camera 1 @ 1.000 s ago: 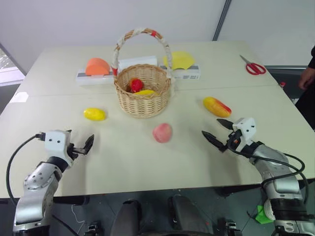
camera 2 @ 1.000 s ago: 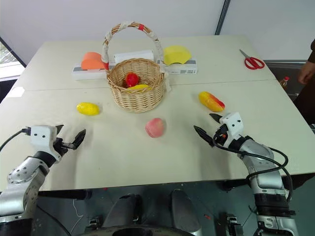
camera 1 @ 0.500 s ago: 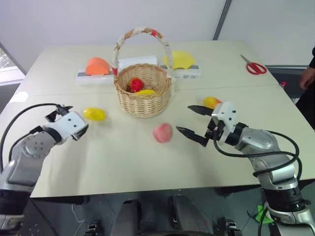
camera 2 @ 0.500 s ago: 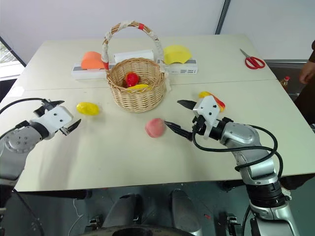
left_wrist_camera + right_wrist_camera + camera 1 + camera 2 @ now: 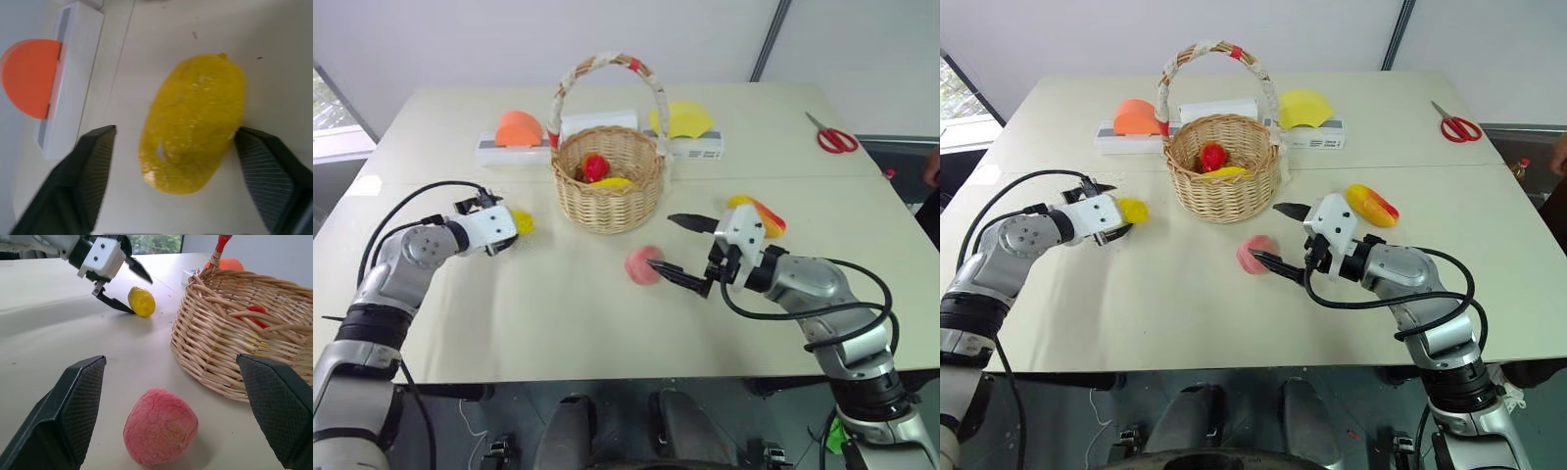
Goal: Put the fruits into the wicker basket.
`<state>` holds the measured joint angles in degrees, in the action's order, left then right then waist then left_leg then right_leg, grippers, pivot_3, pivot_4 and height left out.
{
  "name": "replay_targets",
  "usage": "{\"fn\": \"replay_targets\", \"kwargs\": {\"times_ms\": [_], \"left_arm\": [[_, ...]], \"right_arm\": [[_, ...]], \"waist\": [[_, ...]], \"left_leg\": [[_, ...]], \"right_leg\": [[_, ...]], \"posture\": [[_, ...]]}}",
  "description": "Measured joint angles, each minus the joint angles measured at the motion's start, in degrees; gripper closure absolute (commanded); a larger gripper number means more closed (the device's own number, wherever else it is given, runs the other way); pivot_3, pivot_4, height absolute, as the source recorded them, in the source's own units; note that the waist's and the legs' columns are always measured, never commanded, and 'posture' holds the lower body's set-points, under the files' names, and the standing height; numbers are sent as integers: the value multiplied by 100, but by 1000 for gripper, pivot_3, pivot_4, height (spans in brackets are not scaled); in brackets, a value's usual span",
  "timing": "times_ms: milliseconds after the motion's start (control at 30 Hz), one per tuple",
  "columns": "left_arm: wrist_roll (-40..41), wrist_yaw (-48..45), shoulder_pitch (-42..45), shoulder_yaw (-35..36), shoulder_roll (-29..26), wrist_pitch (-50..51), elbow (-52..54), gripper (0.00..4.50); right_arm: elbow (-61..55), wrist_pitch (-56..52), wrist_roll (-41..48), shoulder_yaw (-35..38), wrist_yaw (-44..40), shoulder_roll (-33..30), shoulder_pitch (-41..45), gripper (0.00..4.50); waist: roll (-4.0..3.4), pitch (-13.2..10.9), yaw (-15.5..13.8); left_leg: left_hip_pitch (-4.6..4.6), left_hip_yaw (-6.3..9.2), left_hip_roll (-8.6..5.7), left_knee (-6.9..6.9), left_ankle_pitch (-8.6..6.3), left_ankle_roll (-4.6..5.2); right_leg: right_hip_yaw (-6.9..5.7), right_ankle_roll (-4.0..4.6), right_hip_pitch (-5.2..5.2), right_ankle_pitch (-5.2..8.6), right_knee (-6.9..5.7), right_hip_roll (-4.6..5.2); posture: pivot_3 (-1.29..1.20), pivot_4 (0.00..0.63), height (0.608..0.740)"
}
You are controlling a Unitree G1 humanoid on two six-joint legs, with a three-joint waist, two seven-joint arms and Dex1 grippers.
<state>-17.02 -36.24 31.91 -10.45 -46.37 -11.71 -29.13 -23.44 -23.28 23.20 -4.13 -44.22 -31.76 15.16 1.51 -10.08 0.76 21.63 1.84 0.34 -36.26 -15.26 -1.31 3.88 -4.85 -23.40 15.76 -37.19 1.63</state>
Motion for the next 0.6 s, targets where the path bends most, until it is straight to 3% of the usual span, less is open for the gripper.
{"fn": "replay_targets", "kwargs": {"times_ms": [100,300,367,467,600], "left_arm": [[-6,36,12,15,19,-45,-49,3084],[316,39,-349,357,52,251,368,3132],[1040,-150,-748,821,219,739,1012,3132],[2568,-474,-948,1546,551,1763,2455,3132],[3307,-255,-42,1721,939,2998,3620,3132]], "right_arm": [[-30,35,-30,-3,3,0,-152,0],[-62,123,-101,-19,-9,-12,-230,0],[-71,132,-114,-5,-14,-55,-265,0],[-65,177,-156,24,-22,-87,-164,0],[82,258,-182,51,-79,-99,40,0]], "waist": [[0,0,2],[0,0,31],[5,-3,43],[10,-6,9],[10,-6,-40]], "left_leg": [[-3,-1,0,-1,0,0],[-2,-1,3,0,0,0],[8,2,7,-1,0,0],[94,25,16,-53,0,-1],[112,28,-3,-98,0,-1]], "right_leg": [[0,0,2,0,-3,-1],[1,0,-1,0,-5,-2],[0,0,-9,0,-6,0],[-17,4,-71,-5,-32,0],[-24,-15,-74,-22,-53,-3]], "posture": [[0,150,740],[0,150,740],[0,150,740],[0,150,740],[0,150,740]]}}
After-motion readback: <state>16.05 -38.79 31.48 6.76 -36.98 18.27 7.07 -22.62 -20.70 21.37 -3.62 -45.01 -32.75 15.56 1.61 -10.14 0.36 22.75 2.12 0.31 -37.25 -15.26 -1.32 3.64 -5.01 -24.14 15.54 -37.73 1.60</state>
